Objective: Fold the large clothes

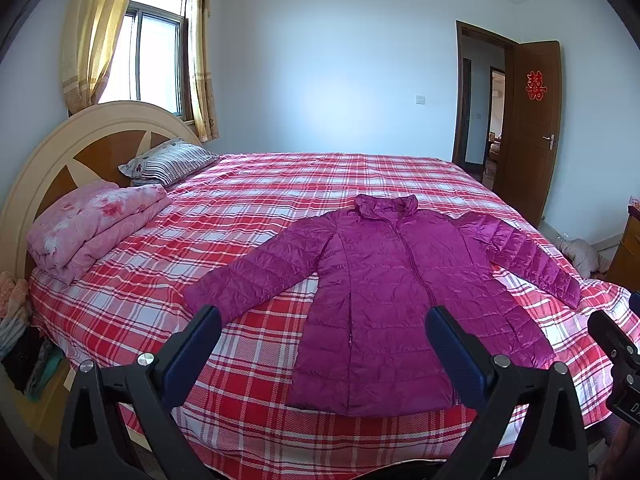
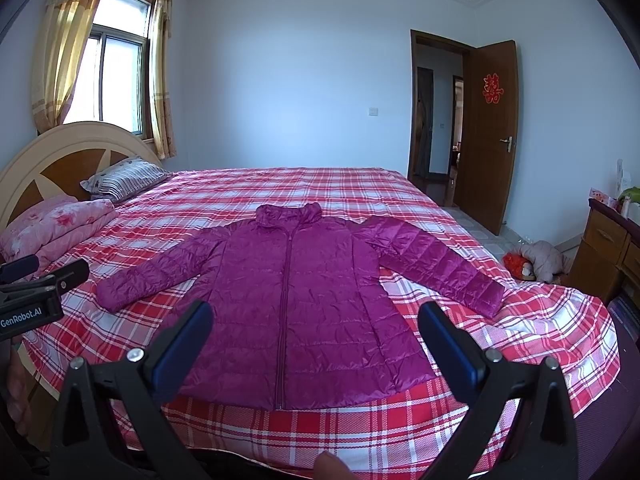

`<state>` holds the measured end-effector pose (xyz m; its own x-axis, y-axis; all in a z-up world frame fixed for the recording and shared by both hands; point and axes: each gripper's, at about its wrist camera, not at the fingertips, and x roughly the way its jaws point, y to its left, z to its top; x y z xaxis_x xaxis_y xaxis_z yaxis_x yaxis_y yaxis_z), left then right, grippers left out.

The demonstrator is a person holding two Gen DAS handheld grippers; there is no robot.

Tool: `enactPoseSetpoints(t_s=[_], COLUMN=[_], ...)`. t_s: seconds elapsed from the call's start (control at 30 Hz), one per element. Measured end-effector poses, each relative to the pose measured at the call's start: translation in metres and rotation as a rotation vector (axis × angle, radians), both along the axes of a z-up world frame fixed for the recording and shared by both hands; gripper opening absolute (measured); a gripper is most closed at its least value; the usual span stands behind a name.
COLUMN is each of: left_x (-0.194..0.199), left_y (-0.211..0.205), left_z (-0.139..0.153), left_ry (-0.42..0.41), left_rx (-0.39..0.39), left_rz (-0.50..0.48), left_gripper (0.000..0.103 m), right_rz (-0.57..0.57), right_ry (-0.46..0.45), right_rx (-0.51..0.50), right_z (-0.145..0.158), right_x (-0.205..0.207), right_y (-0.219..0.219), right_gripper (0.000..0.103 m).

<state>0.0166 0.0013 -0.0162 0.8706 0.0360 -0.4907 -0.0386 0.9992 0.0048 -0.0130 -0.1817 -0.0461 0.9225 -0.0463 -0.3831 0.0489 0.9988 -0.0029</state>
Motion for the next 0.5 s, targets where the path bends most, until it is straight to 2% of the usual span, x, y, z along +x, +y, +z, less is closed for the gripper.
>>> enactPoseSetpoints(t_s=[0.5], left_x=[0.0003], left_y=[0.0000], left_z=[-0.0005], left_ry=[0.001], left_rx=[0.000], left_rz=[0.000], left_gripper=[0.102], right_rz=[0.003], right_ry=[0.001], right_rx=[0.002], right_z=[-0.0012], right_x=[0.0005], right_y=[0.0011], right_gripper=[0.103])
